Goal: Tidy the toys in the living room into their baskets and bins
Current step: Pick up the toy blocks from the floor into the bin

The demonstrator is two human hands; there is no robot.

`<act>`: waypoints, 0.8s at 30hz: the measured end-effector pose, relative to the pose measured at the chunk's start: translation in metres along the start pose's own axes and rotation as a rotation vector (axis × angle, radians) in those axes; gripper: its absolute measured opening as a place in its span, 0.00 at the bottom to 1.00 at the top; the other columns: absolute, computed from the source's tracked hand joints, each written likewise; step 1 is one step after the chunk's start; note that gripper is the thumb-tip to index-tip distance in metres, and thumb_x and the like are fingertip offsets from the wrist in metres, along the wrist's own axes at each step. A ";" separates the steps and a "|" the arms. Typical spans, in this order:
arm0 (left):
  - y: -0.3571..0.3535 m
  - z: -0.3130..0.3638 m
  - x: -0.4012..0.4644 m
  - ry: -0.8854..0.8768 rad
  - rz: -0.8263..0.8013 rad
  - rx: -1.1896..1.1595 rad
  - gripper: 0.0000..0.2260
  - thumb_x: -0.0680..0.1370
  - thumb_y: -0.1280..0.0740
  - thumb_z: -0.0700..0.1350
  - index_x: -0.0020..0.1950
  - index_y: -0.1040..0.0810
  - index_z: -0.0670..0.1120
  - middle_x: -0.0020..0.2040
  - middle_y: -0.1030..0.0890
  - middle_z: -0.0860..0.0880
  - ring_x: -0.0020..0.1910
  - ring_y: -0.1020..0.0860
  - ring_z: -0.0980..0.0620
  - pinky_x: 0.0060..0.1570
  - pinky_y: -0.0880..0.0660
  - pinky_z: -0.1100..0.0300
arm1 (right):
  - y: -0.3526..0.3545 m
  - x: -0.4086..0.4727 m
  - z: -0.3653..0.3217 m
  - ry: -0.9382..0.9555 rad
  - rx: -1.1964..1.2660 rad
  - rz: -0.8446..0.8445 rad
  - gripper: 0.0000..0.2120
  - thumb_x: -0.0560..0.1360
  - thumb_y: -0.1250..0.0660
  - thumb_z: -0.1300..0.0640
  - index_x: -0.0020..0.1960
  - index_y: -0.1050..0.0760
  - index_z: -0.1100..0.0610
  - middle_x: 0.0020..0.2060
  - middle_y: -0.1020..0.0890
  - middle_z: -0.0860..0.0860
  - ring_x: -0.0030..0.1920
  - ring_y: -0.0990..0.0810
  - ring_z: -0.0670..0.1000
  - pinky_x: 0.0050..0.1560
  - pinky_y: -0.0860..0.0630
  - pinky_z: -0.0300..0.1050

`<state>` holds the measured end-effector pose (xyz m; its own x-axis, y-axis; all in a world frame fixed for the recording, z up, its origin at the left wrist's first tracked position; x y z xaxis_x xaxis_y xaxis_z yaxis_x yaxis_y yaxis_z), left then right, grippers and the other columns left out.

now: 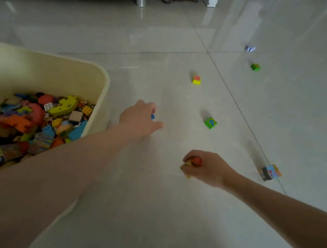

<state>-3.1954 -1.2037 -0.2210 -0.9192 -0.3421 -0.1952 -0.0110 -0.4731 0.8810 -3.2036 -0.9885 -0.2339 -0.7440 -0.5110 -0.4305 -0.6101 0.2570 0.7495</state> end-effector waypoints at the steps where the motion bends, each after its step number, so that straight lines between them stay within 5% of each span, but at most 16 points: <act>1: 0.001 -0.001 0.002 0.002 -0.008 0.031 0.21 0.73 0.34 0.56 0.62 0.29 0.48 0.61 0.30 0.46 0.58 0.26 0.47 0.54 0.31 0.57 | 0.010 0.007 0.000 -0.059 0.249 -0.007 0.06 0.71 0.30 0.55 0.48 0.22 0.53 0.40 0.20 0.50 0.38 0.22 0.51 0.41 0.26 0.40; 4: -0.008 -0.007 0.004 0.034 -0.111 0.129 0.25 0.73 0.34 0.57 0.67 0.31 0.49 0.63 0.31 0.45 0.62 0.28 0.45 0.57 0.31 0.56 | 0.022 0.021 -0.003 -0.187 0.858 0.044 0.03 0.72 0.30 0.60 0.42 0.24 0.57 0.34 0.21 0.55 0.31 0.23 0.54 0.32 0.24 0.41; 7: -0.020 -0.013 0.002 0.069 -0.138 0.130 0.16 0.73 0.32 0.52 0.58 0.26 0.46 0.58 0.28 0.43 0.57 0.26 0.43 0.53 0.29 0.55 | 0.015 0.029 -0.011 -0.248 1.138 0.093 0.04 0.73 0.32 0.62 0.40 0.26 0.58 0.33 0.23 0.56 0.27 0.22 0.52 0.30 0.23 0.42; 16: -0.039 0.010 -0.027 -0.047 -0.314 0.338 0.15 0.80 0.45 0.47 0.64 0.32 0.43 0.63 0.30 0.40 0.60 0.27 0.38 0.56 0.29 0.50 | 0.025 0.027 -0.042 -0.253 1.197 0.071 0.03 0.74 0.33 0.60 0.42 0.26 0.57 0.36 0.22 0.56 0.26 0.21 0.51 0.30 0.21 0.42; 20: 0.007 0.025 -0.038 -0.169 -0.076 0.166 0.08 0.77 0.42 0.48 0.52 0.28 0.46 0.54 0.22 0.43 0.53 0.23 0.42 0.46 0.31 0.56 | 0.031 0.022 -0.072 -0.217 1.247 0.120 0.04 0.76 0.35 0.58 0.46 0.28 0.59 0.35 0.23 0.58 0.25 0.21 0.51 0.22 0.29 0.37; 24: 0.082 -0.012 -0.046 -0.098 0.137 -0.253 0.09 0.75 0.40 0.50 0.42 0.30 0.45 0.42 0.19 0.46 0.42 0.21 0.44 0.43 0.26 0.55 | 0.029 0.031 -0.125 -0.198 1.318 0.103 0.06 0.76 0.36 0.53 0.46 0.27 0.56 0.37 0.22 0.56 0.24 0.22 0.48 0.21 0.31 0.33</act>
<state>-3.1491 -1.2361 -0.1444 -0.9389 -0.3430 -0.0287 0.2030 -0.6192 0.7585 -3.2101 -1.0993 -0.1628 -0.7605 -0.3432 -0.5512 -0.2709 0.9392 -0.2110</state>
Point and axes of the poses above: each hand's wrist, its own x-axis towards the middle knuckle, its own y-axis out of the back of the hand, z = x × y, the point moved 1 cm from there along x, towards the middle knuckle
